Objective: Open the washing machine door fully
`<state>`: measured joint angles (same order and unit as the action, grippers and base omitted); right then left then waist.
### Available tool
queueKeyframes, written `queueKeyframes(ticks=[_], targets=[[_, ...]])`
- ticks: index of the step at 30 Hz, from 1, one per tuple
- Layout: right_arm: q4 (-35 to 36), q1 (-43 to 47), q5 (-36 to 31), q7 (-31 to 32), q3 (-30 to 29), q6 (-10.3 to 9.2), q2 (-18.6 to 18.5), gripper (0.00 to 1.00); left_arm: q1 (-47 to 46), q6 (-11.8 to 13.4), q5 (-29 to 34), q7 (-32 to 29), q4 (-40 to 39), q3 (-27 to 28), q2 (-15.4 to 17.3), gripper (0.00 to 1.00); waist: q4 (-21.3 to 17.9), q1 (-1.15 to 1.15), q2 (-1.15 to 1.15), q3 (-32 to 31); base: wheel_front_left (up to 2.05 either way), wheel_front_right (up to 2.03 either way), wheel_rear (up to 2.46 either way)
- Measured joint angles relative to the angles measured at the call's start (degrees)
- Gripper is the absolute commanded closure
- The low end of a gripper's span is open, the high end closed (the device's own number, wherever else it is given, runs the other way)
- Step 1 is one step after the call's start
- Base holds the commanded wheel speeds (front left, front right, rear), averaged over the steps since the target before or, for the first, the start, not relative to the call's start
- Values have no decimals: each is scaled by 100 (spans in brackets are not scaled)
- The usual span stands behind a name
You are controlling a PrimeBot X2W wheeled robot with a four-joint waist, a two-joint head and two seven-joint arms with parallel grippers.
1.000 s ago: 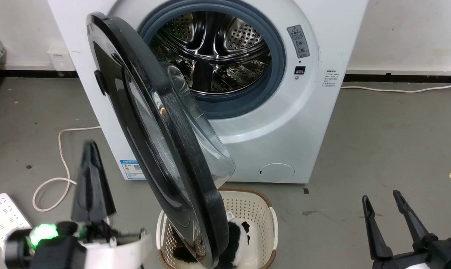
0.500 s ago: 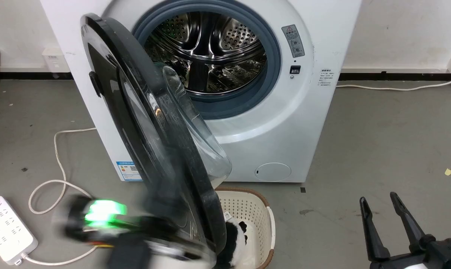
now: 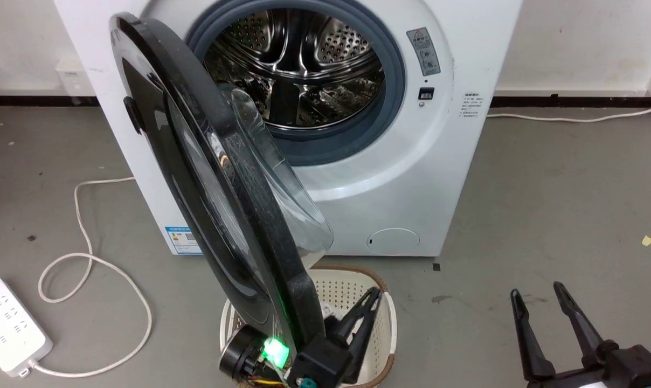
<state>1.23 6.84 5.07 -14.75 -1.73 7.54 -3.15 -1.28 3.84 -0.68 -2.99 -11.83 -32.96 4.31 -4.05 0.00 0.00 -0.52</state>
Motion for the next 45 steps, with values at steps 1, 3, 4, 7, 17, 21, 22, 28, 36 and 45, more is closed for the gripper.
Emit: queueKeyframes(ticks=[1,3,4,7,17,21,22,28,36,45], targets=[[-9,0,0,0,8,0,0,0,3,11,-43,12,133,21,-4,100,3,0,0,9,0,0,0],[-23,0,0,0,25,0,0,0,4,78,-112,98,404,75,-9,100,14,0,0,24,0,0,0],[-26,0,0,0,31,0,0,0,5,123,-144,167,528,119,-14,100,22,0,0,31,0,0,0],[-42,1,4,0,51,0,0,0,7,178,-357,296,836,248,-24,100,60,0,0,44,0,0,0],[-30,4,59,0,36,0,1,0,0,254,-464,465,1273,343,-90,100,428,0,0,9,0,0,0],[-22,31,115,0,3,0,2,0,30,259,-516,464,1298,337,-60,100,712,0,0,-18,0,0,0],[-20,45,126,0,13,0,2,0,51,264,-527,464,1290,339,-41,100,796,0,0,-26,0,0,0],[-14,121,204,0,25,-1,3,0,199,357,-609,401,1227,465,121,100,1404,0,0,-59,0,0,0],[15,112,198,0,187,-1,5,0,248,636,-719,354,1079,955,361,100,2258,0,0,33,0,0,0],[156,79,34,1,297,0,-43,0,-15,900,-923,402,958,1817,788,100,2608,1,0,640,0,0,0]])
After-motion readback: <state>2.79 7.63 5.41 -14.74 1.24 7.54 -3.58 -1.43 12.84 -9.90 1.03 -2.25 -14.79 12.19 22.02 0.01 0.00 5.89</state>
